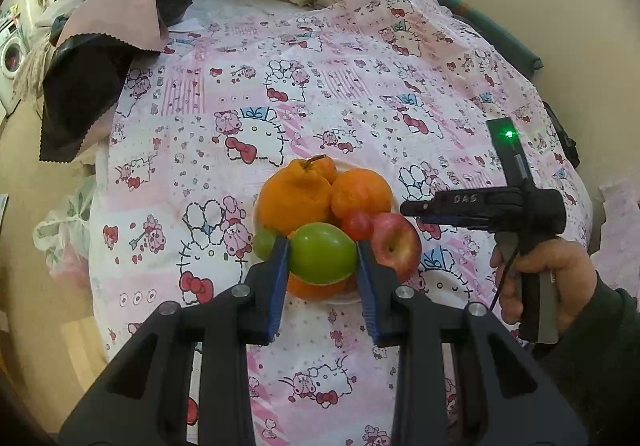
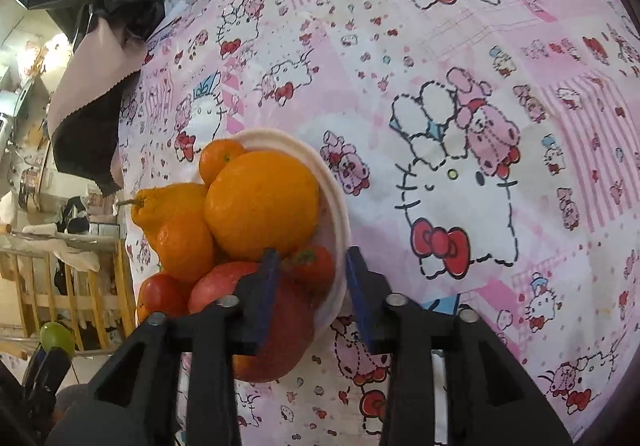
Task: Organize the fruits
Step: 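Place the lime on the plate with the left tool while the right tool places the tomato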
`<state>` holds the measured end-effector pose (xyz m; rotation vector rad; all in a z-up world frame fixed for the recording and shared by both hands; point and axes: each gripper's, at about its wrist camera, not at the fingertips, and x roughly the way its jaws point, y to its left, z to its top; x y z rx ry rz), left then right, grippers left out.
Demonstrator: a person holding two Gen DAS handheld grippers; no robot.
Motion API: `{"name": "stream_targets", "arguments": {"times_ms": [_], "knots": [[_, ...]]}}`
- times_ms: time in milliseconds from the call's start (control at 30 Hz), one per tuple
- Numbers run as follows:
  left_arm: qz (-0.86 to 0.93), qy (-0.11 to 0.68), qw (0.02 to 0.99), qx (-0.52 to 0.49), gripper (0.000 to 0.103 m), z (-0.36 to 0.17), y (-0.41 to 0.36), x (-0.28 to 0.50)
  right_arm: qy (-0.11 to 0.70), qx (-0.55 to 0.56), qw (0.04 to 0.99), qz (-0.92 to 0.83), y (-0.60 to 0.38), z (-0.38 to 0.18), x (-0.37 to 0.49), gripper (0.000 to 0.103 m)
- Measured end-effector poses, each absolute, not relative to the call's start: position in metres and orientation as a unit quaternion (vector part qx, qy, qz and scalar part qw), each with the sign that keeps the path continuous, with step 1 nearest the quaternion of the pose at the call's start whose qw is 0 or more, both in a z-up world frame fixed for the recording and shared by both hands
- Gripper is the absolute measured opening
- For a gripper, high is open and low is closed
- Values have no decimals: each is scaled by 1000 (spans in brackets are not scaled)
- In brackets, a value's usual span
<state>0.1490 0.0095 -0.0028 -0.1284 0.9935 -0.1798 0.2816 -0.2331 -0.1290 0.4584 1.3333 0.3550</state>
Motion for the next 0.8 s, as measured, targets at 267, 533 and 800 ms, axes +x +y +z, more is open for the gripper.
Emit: {"name": "stream_targets", "arguments": {"times_ms": [267,533,800], "knots": [[-76,486,869,-55,29,-11,11,155,587,236,761,146,-247,-110,282,53],[-45,512,848,-131,29,-31,16,197,560,271,767,157,-258,-88,282,77],[-32,537,825,-173,29,-64,3,229,548,299,761,176,-263,-77,284,77]]}}
